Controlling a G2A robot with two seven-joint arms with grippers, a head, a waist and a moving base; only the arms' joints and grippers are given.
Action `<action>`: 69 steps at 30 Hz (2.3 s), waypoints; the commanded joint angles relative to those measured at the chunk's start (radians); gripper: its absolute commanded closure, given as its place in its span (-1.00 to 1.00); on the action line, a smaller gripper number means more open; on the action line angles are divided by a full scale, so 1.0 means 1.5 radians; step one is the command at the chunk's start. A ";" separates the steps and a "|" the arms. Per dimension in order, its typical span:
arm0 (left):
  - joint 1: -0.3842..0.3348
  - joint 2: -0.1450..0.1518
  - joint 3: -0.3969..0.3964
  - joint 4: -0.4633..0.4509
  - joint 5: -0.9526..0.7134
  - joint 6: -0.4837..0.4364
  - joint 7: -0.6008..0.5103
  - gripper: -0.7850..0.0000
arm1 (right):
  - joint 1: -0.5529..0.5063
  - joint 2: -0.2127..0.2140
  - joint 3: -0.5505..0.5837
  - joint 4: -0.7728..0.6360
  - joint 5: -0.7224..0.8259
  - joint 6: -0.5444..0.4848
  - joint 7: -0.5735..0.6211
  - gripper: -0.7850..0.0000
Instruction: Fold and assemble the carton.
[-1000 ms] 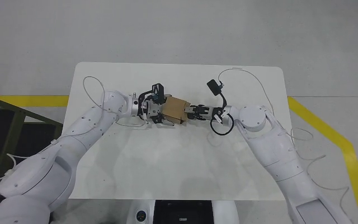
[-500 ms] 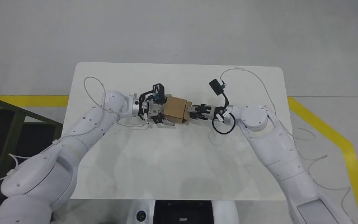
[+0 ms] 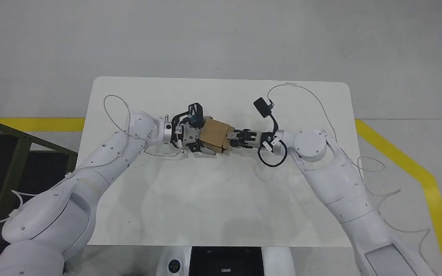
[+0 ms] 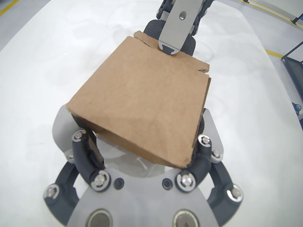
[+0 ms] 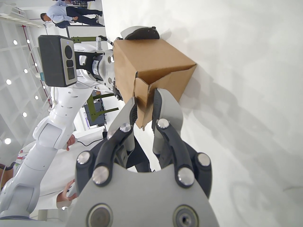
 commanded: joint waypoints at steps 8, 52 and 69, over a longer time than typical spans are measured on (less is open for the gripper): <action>0.003 0.000 -0.004 -0.004 0.003 0.000 -0.003 -1.00 | 0.001 -0.001 -0.001 0.005 -0.002 0.000 -0.005 0.70; 0.009 -0.001 -0.009 -0.010 0.000 0.000 -0.019 -1.00 | -0.054 0.012 0.040 -0.029 0.027 -0.019 -0.009 1.00; 0.002 -0.004 -0.003 -0.002 -0.005 0.000 -0.016 -1.00 | -0.012 0.001 0.011 0.005 0.034 -0.021 -0.006 1.00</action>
